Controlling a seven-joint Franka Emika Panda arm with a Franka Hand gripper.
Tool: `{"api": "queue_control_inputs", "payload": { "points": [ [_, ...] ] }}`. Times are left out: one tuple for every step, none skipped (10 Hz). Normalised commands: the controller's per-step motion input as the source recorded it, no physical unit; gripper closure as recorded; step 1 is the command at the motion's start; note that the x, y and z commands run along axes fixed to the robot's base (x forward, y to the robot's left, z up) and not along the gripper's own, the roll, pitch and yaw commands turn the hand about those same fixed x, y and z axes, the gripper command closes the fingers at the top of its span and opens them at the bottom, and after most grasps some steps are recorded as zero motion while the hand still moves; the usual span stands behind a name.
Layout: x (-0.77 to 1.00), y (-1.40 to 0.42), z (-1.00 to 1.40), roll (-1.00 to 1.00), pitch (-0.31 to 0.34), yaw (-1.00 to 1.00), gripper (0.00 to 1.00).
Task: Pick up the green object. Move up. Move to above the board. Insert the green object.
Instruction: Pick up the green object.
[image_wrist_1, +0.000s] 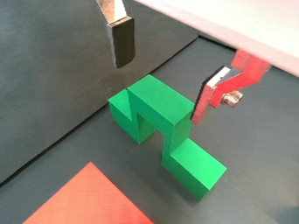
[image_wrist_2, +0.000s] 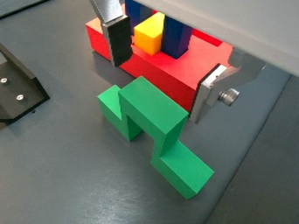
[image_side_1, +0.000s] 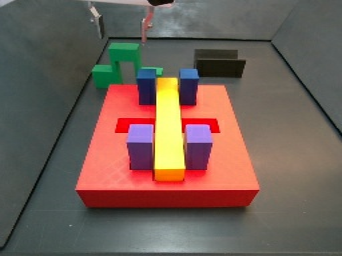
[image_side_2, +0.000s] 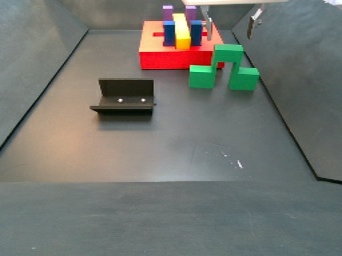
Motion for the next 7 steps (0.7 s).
{"api": "queue_control_inputs", "payload": {
  "points": [
    [0.02,0.0,-0.07,0.02,-0.011,-0.28,0.0],
    [0.01,0.0,-0.08,0.06,-0.016,-0.36,0.0],
    [0.0,0.0,-0.05,0.05,-0.004,-0.32,0.0],
    [0.0,0.01,-0.01,0.02,0.0,-0.22,0.0],
    [0.0,0.01,-0.02,0.0,-0.006,0.0,0.0],
    [0.0,0.0,-0.07,0.0,-0.027,0.02,0.0],
    [0.11,0.02,-0.11,0.0,-0.007,0.05,0.0]
  ]
}}
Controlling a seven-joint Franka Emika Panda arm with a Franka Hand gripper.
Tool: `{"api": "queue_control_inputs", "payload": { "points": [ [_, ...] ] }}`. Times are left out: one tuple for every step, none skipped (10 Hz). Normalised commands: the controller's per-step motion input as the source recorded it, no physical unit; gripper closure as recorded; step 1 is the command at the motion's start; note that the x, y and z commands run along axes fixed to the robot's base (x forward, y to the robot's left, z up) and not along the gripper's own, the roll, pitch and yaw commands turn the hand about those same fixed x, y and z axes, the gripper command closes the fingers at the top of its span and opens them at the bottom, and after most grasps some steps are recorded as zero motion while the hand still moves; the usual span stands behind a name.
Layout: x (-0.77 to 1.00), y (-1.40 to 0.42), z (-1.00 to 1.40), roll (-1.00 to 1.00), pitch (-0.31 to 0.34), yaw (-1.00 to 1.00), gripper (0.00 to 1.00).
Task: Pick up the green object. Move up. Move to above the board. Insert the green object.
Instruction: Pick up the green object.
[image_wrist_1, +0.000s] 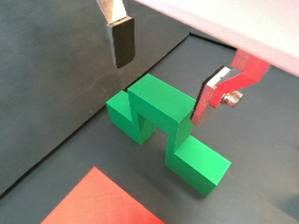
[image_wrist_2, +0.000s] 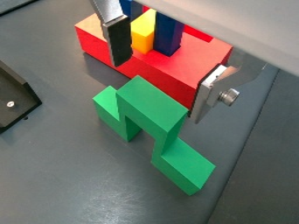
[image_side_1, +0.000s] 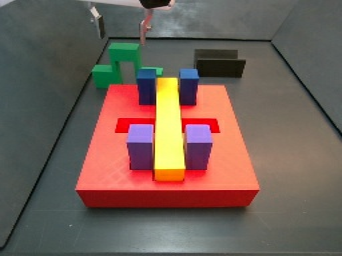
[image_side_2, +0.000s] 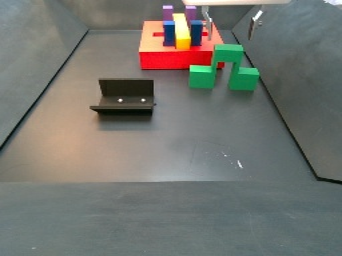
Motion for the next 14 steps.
{"api": "queue_control_inputs", "payload": {
  "points": [
    [0.13,0.0,-0.11,0.0,-0.004,0.02,0.0],
    [0.0,0.0,-0.09,0.0,-0.029,0.0,0.0],
    [0.0,0.0,-0.11,0.0,-0.036,0.0,0.0],
    [0.11,0.06,-0.13,0.0,-0.027,0.02,0.0],
    [0.1,0.07,-0.09,0.0,-0.019,0.03,0.0],
    [0.07,0.07,-0.09,0.0,-0.019,0.05,0.0],
    [0.09,0.04,-0.08,0.0,-0.019,0.07,0.0],
    [0.11,0.02,-0.09,-0.01,-0.019,0.09,0.0],
    [0.13,0.0,-0.09,0.0,-0.016,0.09,0.0],
    [0.1,0.0,-0.13,0.0,-0.019,0.08,0.0],
    [0.04,0.0,-0.22,0.0,-0.033,0.05,0.0],
    [0.04,0.01,-0.2,0.0,-0.031,0.05,0.0],
    [0.05,0.03,-0.19,0.0,-0.024,0.04,0.0],
    [0.06,0.03,-0.17,0.0,-0.02,0.02,0.0]
  ]
}}
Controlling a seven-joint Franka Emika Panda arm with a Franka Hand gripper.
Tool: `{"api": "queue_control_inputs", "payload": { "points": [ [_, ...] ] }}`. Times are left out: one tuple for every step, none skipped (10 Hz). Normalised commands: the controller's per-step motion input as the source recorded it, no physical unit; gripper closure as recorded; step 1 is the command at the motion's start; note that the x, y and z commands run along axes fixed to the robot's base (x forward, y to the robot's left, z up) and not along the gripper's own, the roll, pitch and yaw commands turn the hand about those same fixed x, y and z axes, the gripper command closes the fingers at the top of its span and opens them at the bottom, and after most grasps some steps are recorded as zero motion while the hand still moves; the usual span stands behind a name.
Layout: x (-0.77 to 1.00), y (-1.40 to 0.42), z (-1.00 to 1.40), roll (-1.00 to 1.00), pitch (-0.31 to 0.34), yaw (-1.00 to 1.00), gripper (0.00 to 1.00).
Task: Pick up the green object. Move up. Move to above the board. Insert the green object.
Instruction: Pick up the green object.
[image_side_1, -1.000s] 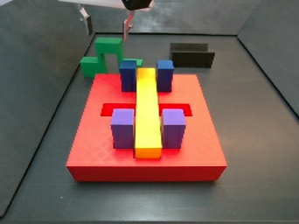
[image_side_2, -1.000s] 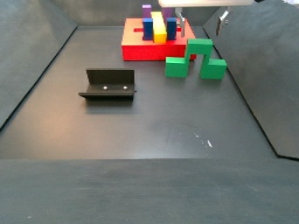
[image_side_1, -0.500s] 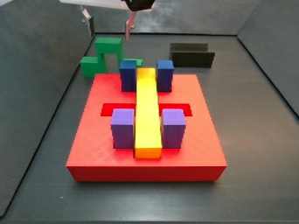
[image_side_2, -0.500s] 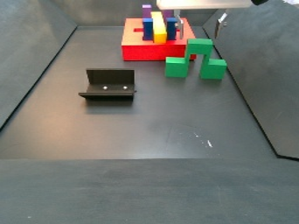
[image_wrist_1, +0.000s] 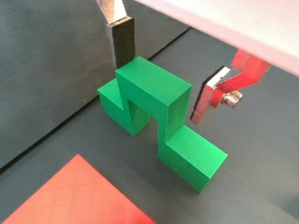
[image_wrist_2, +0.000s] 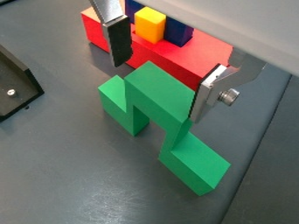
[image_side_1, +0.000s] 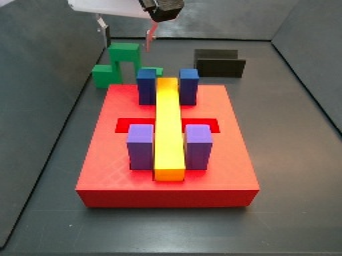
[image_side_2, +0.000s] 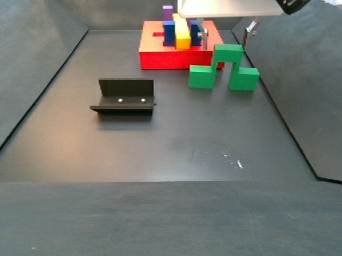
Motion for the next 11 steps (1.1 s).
{"api": "queue_control_inputs", "payload": {
  "points": [
    [0.07,0.02,-0.17,0.0,-0.019,0.03,0.0],
    [0.07,0.01,-0.18,0.0,-0.02,0.03,0.0],
    [0.09,0.0,-0.21,0.0,-0.031,0.03,0.0],
    [0.11,0.0,-0.24,0.0,-0.037,0.01,0.0],
    [0.06,0.0,-0.24,0.0,-0.037,0.02,0.0],
    [0.05,0.0,-0.27,0.0,-0.047,0.02,0.0],
    [0.03,0.0,-0.24,0.0,-0.039,0.03,0.0],
    [0.0,0.0,-0.19,0.0,-0.027,0.05,0.0],
    [0.0,0.0,-0.1,0.0,-0.009,0.04,0.0],
    [0.0,0.0,0.0,0.0,0.0,0.0,0.0],
    [0.0,0.0,0.0,0.0,0.0,0.0,1.0]
  ]
}}
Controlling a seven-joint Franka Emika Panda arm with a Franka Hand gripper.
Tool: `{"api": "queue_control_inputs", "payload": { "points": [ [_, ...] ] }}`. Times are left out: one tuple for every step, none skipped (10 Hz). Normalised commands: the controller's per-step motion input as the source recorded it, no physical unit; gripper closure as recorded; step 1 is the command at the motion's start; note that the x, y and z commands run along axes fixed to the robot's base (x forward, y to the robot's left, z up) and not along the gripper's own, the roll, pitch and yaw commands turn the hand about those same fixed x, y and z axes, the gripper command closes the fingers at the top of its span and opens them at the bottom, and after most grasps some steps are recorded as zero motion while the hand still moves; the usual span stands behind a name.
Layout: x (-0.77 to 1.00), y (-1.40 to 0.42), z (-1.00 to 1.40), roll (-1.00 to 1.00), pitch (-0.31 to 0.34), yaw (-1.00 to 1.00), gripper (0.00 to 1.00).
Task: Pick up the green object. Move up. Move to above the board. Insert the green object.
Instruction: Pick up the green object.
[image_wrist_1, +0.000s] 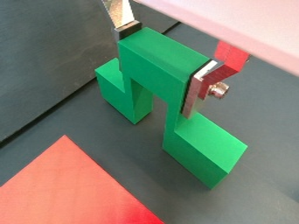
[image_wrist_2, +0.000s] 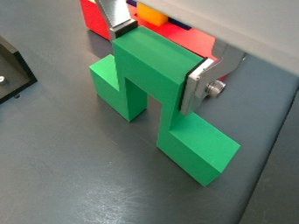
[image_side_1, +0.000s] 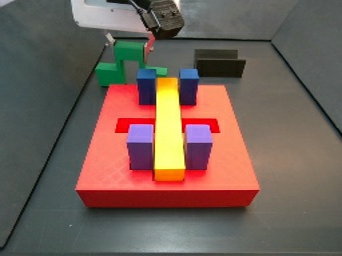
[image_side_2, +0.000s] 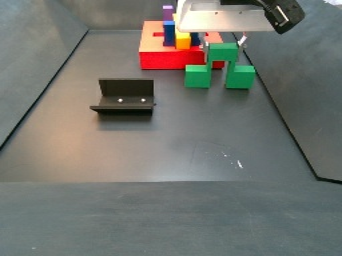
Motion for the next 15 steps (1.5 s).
{"api": "queue_control_inputs", "payload": {
  "points": [
    [0.0,0.0,0.0,0.0,0.0,0.0,1.0],
    [0.0,0.0,0.0,0.0,0.0,0.0,1.0],
    [0.0,0.0,0.0,0.0,0.0,0.0,1.0],
    [0.0,0.0,0.0,0.0,0.0,0.0,1.0],
    [0.0,0.0,0.0,0.0,0.0,0.0,1.0],
    [0.0,0.0,0.0,0.0,0.0,0.0,1.0],
    [0.0,0.0,0.0,0.0,0.0,0.0,1.0],
    [0.0,0.0,0.0,0.0,0.0,0.0,1.0],
    [0.0,0.0,0.0,0.0,0.0,0.0,1.0],
    [0.0,0.0,0.0,0.0,0.0,0.0,1.0],
    [0.0,0.0,0.0,0.0,0.0,0.0,1.0],
    [0.0,0.0,0.0,0.0,0.0,0.0,1.0],
    [0.0,0.0,0.0,0.0,0.0,0.0,1.0],
    [0.0,0.0,0.0,0.0,0.0,0.0,1.0],
    [0.0,0.0,0.0,0.0,0.0,0.0,1.0]
  ]
}}
